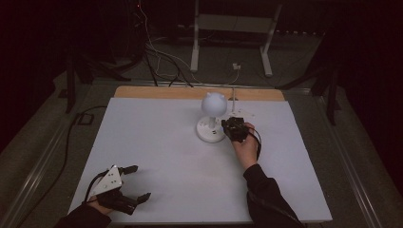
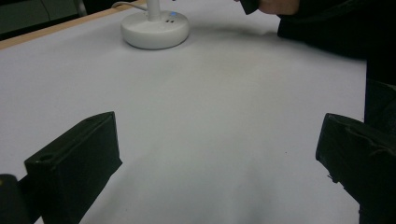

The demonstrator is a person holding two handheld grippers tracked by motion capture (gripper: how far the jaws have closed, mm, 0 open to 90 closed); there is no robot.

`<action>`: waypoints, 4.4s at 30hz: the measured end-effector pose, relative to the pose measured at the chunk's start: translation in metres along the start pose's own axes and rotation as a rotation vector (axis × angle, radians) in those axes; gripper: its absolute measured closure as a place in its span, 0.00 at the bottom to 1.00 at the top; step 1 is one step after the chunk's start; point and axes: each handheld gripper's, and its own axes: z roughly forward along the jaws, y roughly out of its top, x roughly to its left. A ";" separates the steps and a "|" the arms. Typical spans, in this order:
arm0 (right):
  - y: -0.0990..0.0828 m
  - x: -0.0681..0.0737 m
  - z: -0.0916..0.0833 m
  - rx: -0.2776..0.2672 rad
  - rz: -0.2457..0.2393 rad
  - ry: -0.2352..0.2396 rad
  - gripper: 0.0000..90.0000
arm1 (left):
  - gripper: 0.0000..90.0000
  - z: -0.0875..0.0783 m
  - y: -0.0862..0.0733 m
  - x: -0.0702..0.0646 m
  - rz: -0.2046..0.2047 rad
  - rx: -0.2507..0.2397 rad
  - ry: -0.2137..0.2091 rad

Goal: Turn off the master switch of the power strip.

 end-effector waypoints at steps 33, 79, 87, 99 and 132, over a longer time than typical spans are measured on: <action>-0.011 0.006 0.015 0.057 -0.070 -0.028 1.00 | 0.00 0.000 0.000 0.000 -0.002 0.002 -0.001; 0.000 0.008 0.007 0.032 -0.015 -0.045 0.99 | 0.00 0.000 0.000 0.000 0.003 0.001 0.002; -0.002 0.005 -0.001 0.013 0.010 -0.028 0.82 | 0.00 -0.001 0.000 -0.001 0.004 0.002 0.001; -0.001 -0.001 -0.017 -0.029 0.012 0.107 0.31 | 0.00 0.000 0.000 -0.001 0.005 0.002 -0.001; -0.023 -0.028 -0.075 0.021 0.005 0.277 0.00 | 0.00 0.000 0.000 -0.001 0.004 0.005 -0.004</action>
